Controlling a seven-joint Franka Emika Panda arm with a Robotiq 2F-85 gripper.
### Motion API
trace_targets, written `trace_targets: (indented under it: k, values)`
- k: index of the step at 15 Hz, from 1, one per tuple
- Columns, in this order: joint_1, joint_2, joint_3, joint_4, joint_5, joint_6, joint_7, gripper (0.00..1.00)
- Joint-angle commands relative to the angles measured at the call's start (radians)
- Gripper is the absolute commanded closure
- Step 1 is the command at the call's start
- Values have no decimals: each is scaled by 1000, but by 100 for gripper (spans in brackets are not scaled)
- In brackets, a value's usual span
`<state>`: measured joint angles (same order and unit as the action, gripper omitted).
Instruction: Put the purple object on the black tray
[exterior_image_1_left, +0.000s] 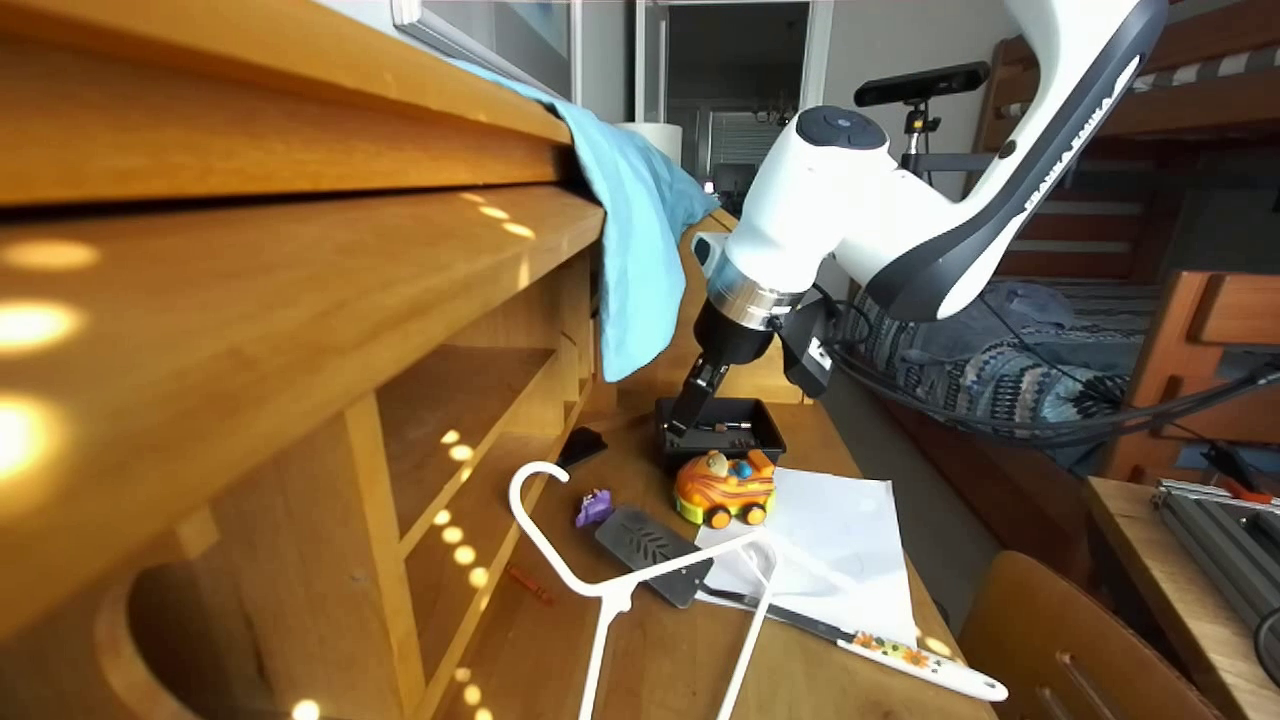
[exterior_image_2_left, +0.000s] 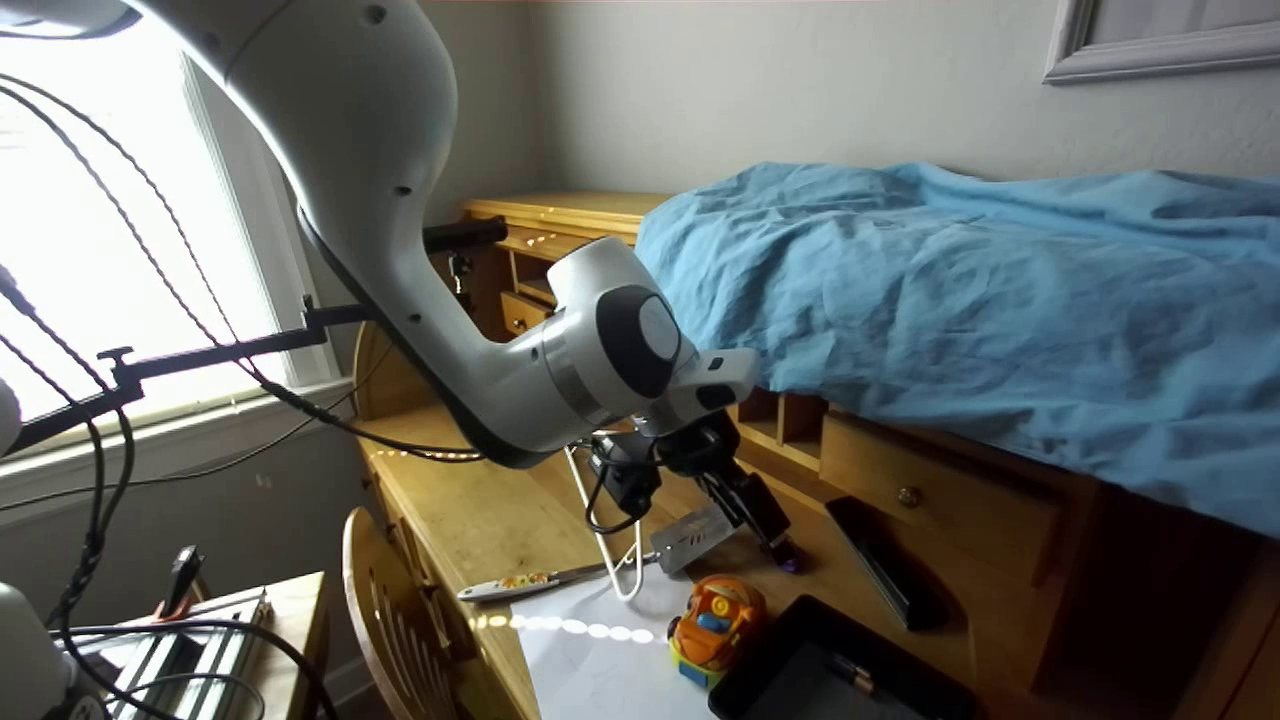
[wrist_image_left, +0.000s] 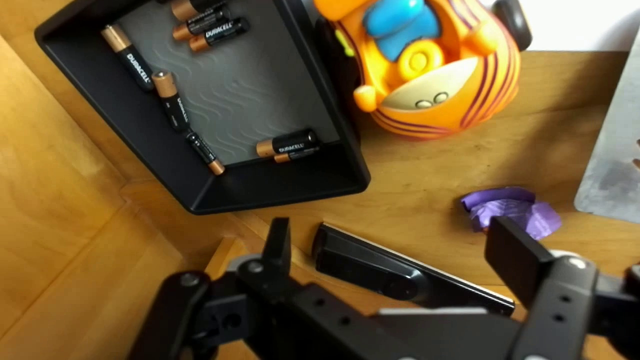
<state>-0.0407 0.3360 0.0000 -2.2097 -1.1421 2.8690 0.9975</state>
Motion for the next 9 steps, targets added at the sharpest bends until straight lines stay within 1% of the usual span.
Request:
trace_targets:
  k: [1, 4, 6, 9]
  values:
    - [70, 71, -51, 80, -186, 25, 202, 0]
    - [91, 127, -48, 122, -271, 40, 285, 0]
    - [94, 171, -48, 149, -298, 51, 318, 0]
    - [75, 257, -50, 218, -300, 92, 314, 0]
